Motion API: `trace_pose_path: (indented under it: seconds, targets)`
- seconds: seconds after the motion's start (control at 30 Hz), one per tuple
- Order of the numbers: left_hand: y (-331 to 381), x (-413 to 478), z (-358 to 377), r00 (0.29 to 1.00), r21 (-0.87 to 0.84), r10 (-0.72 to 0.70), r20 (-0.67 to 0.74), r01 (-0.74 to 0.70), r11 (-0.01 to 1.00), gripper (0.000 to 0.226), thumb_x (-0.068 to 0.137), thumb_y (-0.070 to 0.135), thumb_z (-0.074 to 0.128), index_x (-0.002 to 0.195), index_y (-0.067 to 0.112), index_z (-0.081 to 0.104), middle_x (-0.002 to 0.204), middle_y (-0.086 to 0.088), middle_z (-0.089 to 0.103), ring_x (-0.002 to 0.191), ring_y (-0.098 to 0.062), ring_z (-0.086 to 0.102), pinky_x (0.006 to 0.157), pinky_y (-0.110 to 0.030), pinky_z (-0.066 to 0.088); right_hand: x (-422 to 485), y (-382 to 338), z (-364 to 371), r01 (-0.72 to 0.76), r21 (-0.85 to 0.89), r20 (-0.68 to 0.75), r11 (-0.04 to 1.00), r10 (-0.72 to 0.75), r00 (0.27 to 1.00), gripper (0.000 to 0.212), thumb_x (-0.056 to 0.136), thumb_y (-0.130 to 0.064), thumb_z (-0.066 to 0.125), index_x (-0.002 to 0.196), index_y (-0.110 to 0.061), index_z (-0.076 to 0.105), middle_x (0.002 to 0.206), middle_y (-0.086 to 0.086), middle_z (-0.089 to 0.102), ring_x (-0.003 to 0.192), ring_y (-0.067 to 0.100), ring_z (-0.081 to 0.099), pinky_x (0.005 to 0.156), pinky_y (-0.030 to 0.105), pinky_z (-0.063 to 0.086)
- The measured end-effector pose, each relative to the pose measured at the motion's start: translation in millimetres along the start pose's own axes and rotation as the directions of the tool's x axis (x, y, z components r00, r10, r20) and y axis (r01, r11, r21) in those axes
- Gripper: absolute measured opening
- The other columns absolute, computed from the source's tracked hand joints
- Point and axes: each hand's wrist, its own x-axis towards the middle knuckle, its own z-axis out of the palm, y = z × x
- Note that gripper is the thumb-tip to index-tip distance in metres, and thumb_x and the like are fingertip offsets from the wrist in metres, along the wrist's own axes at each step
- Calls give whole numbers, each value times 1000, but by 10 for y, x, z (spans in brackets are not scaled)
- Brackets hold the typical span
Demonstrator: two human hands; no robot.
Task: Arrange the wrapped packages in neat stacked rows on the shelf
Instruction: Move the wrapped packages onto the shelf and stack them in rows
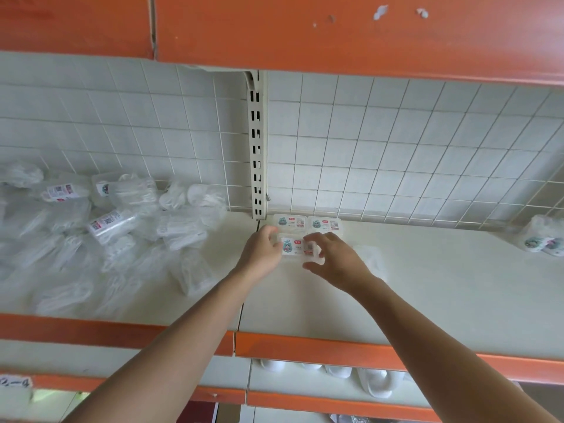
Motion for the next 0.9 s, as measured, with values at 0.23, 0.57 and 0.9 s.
trace_pose_path:
  seconds: [0.23, 0.57, 0.9]
  targets:
    - [-87, -59, 31, 997, 167, 78, 23, -81, 983, 35, 94, 13, 53, 128, 6, 52, 127, -13, 51, 120, -24, 49, 97, -25, 35, 40, -88, 115, 2, -142, 37, 990, 4, 999, 45, 91, -37, 61, 133, -20, 54, 137, 4, 45, 121, 21, 49, 99, 31, 41]
    - [-159, -86, 52, 969, 336, 217, 121, -245, 910, 42, 92, 6, 43, 133, 3, 53, 141, -11, 45, 129, -28, 41, 105, -29, 31, 123, -117, 164, 22, -251, 3, 968, -22, 1000, 38, 99, -33, 47, 137, -26, 52, 144, 2, 46, 134, 22, 35, 108, 33, 33]
    - [-195, -22, 44, 963, 392, 208, 168, -259, 882, 49, 94, 5, 39, 143, 8, 40, 149, -7, 34, 136, -26, 30, 110, -35, 31, 159, -122, 178, 13, -246, 39, 969, -3, 999, 42, 101, -32, 43, 142, -27, 43, 153, 0, 36, 144, 17, 23, 113, 31, 25]
